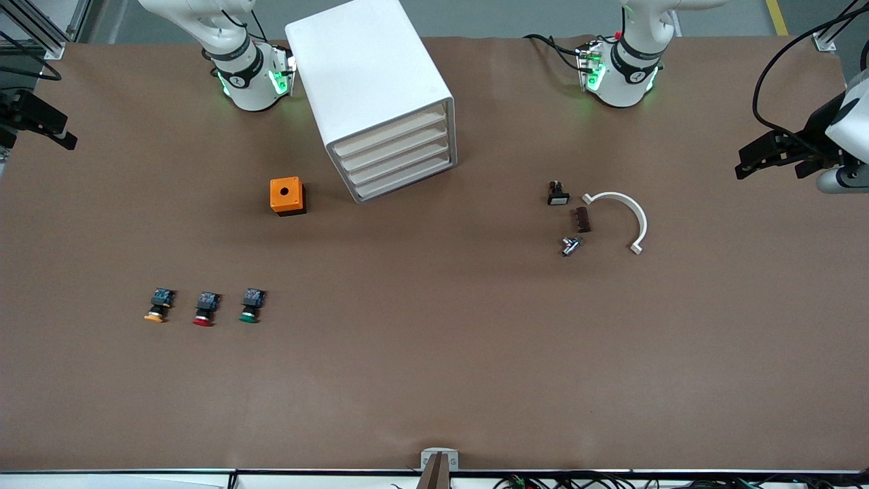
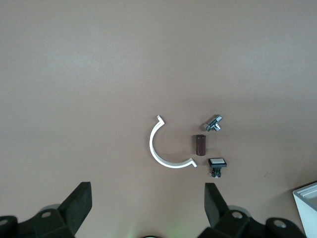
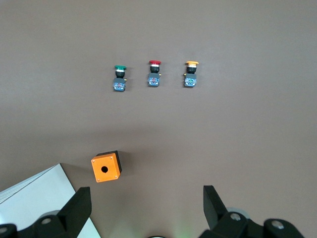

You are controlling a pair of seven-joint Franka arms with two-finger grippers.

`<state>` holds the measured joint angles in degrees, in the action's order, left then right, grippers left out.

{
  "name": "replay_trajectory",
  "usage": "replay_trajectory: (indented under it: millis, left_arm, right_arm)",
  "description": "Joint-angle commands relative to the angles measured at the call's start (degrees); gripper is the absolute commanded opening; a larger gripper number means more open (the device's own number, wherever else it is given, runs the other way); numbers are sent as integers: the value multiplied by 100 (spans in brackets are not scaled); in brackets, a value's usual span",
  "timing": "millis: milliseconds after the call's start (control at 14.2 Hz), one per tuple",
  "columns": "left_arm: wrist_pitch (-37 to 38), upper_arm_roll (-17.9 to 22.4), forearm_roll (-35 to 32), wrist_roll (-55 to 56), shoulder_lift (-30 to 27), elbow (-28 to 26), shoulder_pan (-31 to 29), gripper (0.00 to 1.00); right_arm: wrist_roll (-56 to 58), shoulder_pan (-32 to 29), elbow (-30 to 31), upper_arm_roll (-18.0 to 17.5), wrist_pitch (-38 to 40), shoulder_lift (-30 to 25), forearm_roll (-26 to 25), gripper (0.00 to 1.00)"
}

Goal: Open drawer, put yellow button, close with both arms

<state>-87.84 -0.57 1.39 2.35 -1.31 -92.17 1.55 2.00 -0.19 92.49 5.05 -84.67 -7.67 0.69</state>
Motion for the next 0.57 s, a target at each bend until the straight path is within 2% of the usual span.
replay_trajectory:
  millis: [0, 494]
  left_arm:
    - [-31, -22, -113, -77, 52, 138, 12, 100]
    - [-41, -22, -113, 63, 253, 173, 3, 100]
  right_arm:
    - [64, -7, 121, -39, 3, -147, -104, 100]
    - [64, 46, 112, -39, -15, -138, -113, 100]
